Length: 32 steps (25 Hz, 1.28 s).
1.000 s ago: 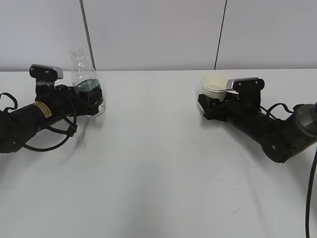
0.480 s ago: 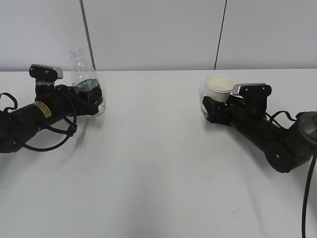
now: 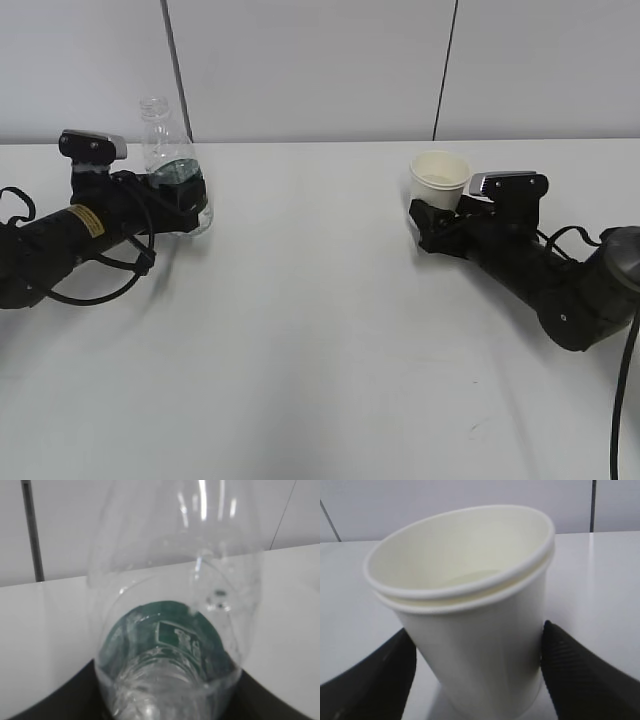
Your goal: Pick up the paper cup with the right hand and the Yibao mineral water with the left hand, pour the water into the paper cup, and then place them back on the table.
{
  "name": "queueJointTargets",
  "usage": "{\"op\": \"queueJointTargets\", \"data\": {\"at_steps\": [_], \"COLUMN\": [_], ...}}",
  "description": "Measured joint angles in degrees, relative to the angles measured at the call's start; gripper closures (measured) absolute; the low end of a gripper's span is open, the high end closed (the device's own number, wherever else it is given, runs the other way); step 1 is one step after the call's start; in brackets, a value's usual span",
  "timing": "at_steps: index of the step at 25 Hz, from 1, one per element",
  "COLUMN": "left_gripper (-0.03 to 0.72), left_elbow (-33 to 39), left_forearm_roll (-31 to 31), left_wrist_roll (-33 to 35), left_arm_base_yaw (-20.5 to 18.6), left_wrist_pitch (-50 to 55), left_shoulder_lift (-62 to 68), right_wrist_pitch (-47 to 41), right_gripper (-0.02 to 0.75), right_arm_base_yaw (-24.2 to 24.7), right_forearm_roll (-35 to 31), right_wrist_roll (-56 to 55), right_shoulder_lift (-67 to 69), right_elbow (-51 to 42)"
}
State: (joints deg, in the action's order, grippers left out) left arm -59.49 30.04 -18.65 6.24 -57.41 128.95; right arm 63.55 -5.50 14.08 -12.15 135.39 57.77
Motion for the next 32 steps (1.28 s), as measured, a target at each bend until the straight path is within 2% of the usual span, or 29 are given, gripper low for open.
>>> {"op": "queueJointTargets", "data": {"at_steps": [9, 32], "left_gripper": [0.341, 0.341], "left_elbow": [0.0, 0.0], "left_forearm_roll": [-0.1, -0.1], "left_wrist_roll": [0.0, 0.0], "left_arm_base_yaw": [0.0, 0.0], "left_wrist_pitch": [0.0, 0.0], "left_shoulder_lift": [0.0, 0.0], "right_wrist_pitch": [-2.4, -2.1], "right_gripper": [0.132, 0.133], "right_arm_base_yaw": [0.0, 0.0], "right_forearm_roll": [0.5, -0.5], "right_wrist_roll": [-0.1, 1.3], "right_shoulder_lift": [-0.7, -13.1], "right_elbow": [-0.7, -15.4]}}
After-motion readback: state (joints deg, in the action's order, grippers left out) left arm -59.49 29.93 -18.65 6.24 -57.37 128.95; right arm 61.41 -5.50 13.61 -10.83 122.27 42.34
